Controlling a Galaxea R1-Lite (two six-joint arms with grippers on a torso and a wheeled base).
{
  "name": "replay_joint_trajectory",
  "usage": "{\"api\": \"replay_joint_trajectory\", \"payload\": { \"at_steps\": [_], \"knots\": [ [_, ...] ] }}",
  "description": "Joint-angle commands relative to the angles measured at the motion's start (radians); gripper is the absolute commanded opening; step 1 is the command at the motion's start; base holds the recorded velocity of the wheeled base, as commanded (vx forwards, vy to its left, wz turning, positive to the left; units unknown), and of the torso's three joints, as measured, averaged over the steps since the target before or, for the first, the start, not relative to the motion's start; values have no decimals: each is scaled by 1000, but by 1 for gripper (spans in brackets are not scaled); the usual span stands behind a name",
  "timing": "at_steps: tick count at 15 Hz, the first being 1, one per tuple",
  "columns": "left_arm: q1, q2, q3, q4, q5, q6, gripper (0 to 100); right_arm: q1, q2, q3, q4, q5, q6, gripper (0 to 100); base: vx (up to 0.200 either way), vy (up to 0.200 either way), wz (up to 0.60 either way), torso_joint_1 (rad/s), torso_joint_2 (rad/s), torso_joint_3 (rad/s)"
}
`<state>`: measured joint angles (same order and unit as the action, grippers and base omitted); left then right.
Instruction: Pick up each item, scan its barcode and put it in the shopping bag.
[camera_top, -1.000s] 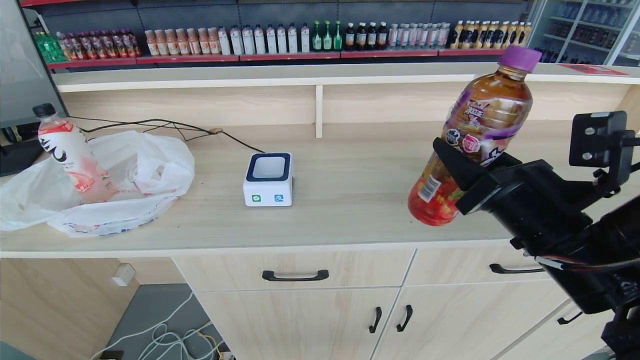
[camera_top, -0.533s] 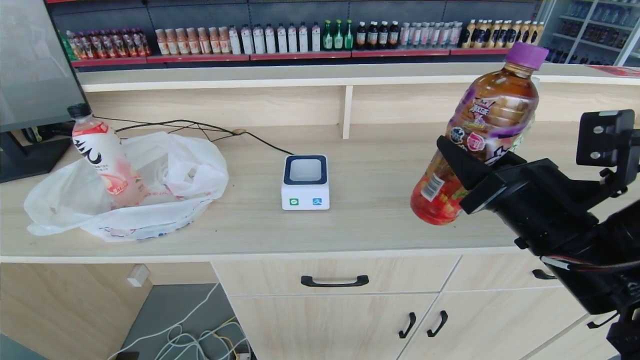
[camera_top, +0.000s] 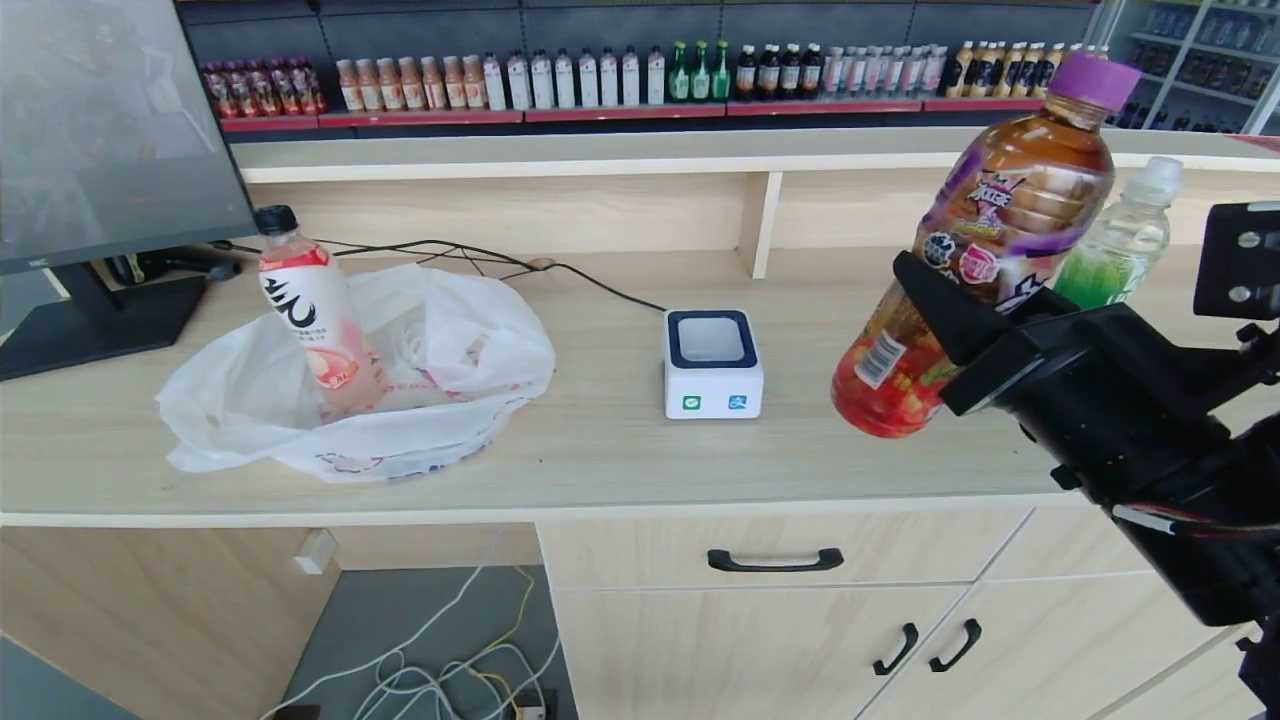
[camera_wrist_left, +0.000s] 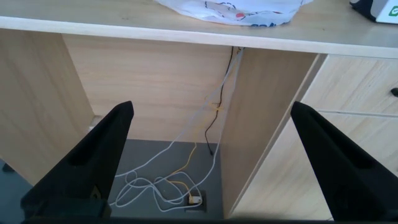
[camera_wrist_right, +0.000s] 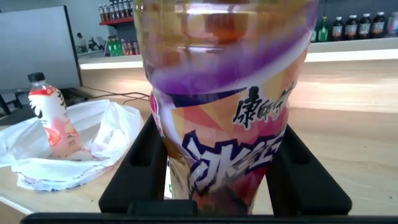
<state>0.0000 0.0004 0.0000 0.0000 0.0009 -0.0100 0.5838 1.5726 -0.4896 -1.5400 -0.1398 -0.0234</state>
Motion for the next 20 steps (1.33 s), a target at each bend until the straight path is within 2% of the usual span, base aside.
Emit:
{"api": "replay_joint_trajectory", "payload": {
  "at_steps": [1,2,11,13,15,17,19,20],
  "knots": [
    [0,0,0,0,-1,2,100,1,3,-14,3,2,-6,0,0,200,0,-2,2,2],
    [0,0,0,0,1,2,100,1,9,-21,4,2,-24,0,0,200,0,2,2,2],
    [0,0,0,0,-1,5,100,1,12,-32,11,35,-78,0,0,0,0,0,0,0],
    [0,0,0,0,-1,5,100,1,21,-90,34,101,-211,0,0,0,0,0,0,0],
    [0,0,0,0,-1,5,100,-18,40,-110,66,249,-405,0,0,0,0,0,0,0],
    [0,0,0,0,-1,5,100,-19,67,-115,78,313,-607,0,0,0,0,0,0,0],
    [0,0,0,0,-1,5,100,-12,112,-147,77,356,-693,0,0,0,0,0,0,0],
    [0,0,0,0,-1,5,100,-25,159,-222,77,439,-800,0,0,0,0,0,0,0]
  ]
}}
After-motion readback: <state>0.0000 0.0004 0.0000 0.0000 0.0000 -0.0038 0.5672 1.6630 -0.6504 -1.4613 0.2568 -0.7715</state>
